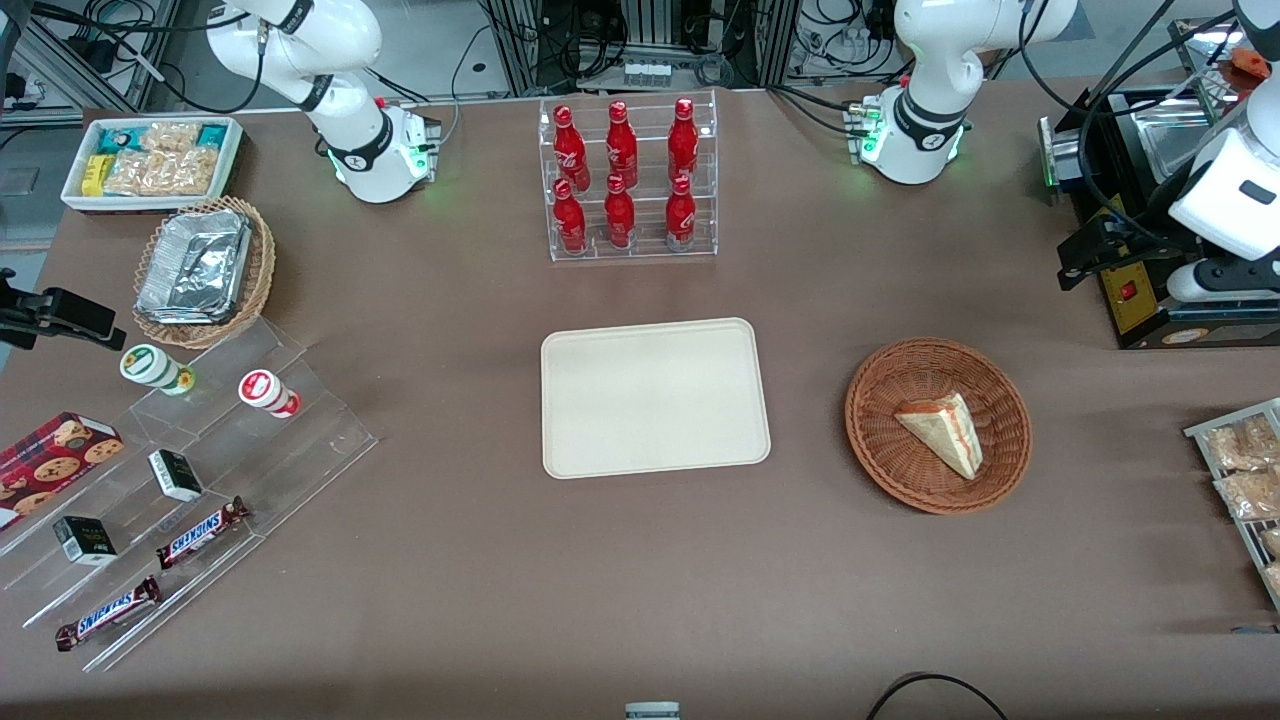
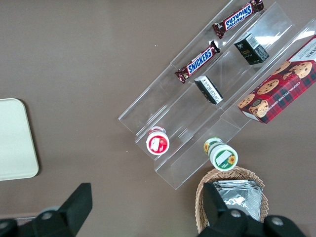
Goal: Place sandwich from basket to tray
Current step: 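Move the left gripper over the wicker basket toward the sandwich, then lower the left gripper and close it on the wrapped sandwich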
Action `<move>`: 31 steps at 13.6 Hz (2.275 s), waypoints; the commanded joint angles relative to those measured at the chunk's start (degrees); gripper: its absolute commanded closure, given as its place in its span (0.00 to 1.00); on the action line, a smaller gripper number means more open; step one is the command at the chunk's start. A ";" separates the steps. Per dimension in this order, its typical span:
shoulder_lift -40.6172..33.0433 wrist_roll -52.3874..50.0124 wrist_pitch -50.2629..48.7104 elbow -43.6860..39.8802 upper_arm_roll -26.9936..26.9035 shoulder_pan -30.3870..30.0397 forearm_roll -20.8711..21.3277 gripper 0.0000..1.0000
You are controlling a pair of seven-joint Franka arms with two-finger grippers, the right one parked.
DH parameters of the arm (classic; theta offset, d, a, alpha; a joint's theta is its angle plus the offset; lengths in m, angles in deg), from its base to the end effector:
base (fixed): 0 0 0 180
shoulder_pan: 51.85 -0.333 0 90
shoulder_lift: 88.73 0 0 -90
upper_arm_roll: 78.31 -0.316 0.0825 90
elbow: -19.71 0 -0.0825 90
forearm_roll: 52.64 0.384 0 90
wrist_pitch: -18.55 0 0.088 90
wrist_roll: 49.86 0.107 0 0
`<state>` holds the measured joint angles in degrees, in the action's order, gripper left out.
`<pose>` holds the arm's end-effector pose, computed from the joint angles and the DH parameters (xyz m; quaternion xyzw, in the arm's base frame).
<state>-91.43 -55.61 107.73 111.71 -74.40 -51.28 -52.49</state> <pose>0.5366 -0.0427 0.6325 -0.9999 -0.0111 0.0008 0.0030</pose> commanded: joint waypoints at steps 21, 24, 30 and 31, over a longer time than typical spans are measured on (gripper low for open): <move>12.27 -34.39 45.37 29.62 2.06 -0.13 2.31 0.00; 13.15 -38.27 52.39 33.58 2.15 -0.13 2.31 0.00; 17.37 -39.77 54.78 34.21 2.50 0.05 2.31 0.00; 17.98 -39.77 55.13 34.21 2.50 0.05 2.31 0.00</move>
<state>-74.24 -93.79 161.21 145.59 -72.14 -51.23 -50.95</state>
